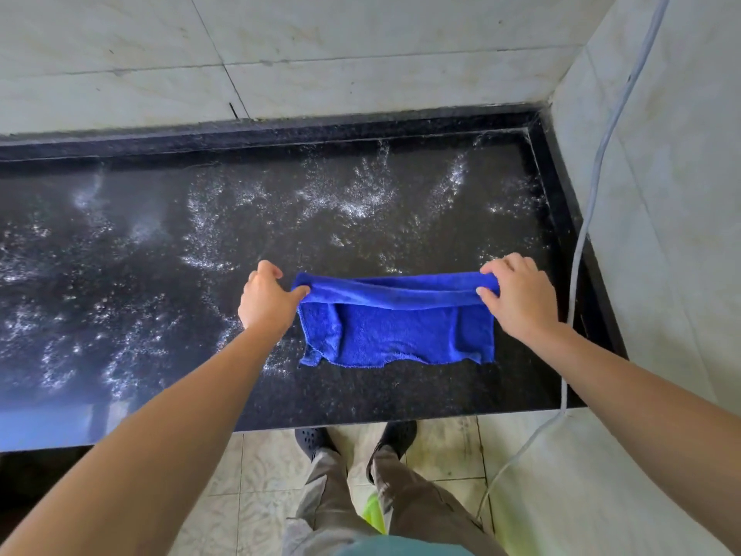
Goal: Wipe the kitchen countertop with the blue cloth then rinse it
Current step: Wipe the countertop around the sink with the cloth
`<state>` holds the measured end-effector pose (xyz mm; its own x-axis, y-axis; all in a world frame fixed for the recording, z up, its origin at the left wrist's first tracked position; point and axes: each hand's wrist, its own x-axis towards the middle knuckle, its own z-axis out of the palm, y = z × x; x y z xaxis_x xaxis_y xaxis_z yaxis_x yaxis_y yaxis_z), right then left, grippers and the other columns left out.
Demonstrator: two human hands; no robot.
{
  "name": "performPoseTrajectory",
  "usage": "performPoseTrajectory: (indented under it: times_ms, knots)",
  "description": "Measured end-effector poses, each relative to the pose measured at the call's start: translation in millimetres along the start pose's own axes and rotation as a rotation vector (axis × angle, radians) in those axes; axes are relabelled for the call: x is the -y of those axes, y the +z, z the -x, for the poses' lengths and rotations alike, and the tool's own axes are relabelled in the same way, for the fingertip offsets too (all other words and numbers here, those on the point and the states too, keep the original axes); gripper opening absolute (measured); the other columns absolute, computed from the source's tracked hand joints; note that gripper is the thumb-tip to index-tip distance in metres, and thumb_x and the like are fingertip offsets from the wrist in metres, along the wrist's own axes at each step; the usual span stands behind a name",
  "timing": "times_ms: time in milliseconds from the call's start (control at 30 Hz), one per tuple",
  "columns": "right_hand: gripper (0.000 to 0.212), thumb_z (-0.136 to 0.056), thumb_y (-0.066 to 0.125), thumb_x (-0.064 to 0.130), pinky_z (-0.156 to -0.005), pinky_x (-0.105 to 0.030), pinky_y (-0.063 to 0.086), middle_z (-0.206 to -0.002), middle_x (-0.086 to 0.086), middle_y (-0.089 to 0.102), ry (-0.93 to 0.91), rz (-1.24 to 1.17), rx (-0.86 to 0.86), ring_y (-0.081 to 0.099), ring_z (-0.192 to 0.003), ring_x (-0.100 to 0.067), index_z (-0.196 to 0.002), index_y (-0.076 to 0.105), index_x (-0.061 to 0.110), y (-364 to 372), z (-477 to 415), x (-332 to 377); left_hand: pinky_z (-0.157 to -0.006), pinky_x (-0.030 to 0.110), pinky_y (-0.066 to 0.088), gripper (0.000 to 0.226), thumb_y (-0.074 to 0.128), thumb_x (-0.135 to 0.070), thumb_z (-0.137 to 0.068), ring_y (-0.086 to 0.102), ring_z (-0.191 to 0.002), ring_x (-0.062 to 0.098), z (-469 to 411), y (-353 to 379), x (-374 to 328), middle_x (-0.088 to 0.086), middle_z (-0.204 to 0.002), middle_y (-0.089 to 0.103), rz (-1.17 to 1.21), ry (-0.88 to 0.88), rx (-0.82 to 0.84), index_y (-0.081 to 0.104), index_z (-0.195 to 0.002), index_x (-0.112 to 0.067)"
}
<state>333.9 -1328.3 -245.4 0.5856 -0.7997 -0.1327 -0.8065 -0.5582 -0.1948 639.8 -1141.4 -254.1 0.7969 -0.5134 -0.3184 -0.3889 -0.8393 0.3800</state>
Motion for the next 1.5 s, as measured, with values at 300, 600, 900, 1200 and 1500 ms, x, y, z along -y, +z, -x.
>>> performPoseTrajectory:
  times_ms: [300, 600, 900, 1200, 1500]
  knots:
    - [0.023, -0.087, 0.062, 0.02, -0.073, -0.032, 0.051, -0.102, 0.005, 0.058, -0.095, -0.051, 0.317, 0.057, -0.098, -0.016, -0.11, 0.058, 0.021, 47, 82, 4, -0.069, 0.033, 0.041, 0.026, 0.058, -0.017, -0.088, 0.06, -0.1, 0.028, 81, 40, 50, 0.003, -0.104, 0.064, -0.262, 0.291, 0.238, 0.062, -0.113, -0.018]
    - [0.021, -0.076, 0.071, 0.002, -0.062, -0.024, 0.051, -0.09, 0.001, 0.064, -0.182, -0.156, 0.033, 0.062, -0.081, -0.015, -0.095, 0.069, 0.012, 41, 93, -6, -0.075, 0.041, 0.047, 0.03, 0.056, -0.009, -0.089, 0.058, -0.103, 0.03, 81, 42, 46, 0.008, -0.11, 0.063, -0.295, 0.406, 0.251, 0.061, -0.118, -0.008]
    - [0.025, -0.066, 0.076, -0.003, -0.054, -0.028, 0.05, -0.082, 0.001, 0.061, -0.224, -0.04, 0.069, 0.06, -0.071, -0.018, -0.086, 0.068, 0.012, 47, 106, -32, -0.063, 0.037, 0.041, 0.013, 0.048, -0.016, -0.076, 0.05, -0.074, 0.028, 87, 30, 99, 0.006, -0.082, 0.056, -0.468, 0.955, 0.01, 0.058, -0.07, -0.012]
    - [0.009, -0.08, 0.069, 0.014, -0.061, -0.03, 0.05, -0.09, 0.004, 0.065, -0.155, -0.084, 0.029, 0.061, -0.083, -0.017, -0.089, 0.07, 0.016, 22, 50, -14, -0.045, 0.028, 0.044, 0.02, 0.052, -0.022, -0.086, 0.059, -0.071, 0.025, 58, 25, 53, 0.003, -0.079, 0.061, -0.327, 0.763, -0.006, 0.068, -0.078, -0.011]
    - [0.017, -0.09, 0.062, 0.024, -0.073, -0.034, 0.048, -0.1, 0.002, 0.063, 0.022, 0.014, 0.207, 0.059, -0.096, -0.02, -0.105, 0.067, 0.021, 19, -14, -23, -0.084, 0.035, 0.043, 0.018, 0.059, -0.009, -0.085, 0.051, -0.101, 0.026, 2, 26, 7, 0.004, -0.103, 0.059, -0.525, 0.639, 0.15, 0.068, -0.099, -0.013]
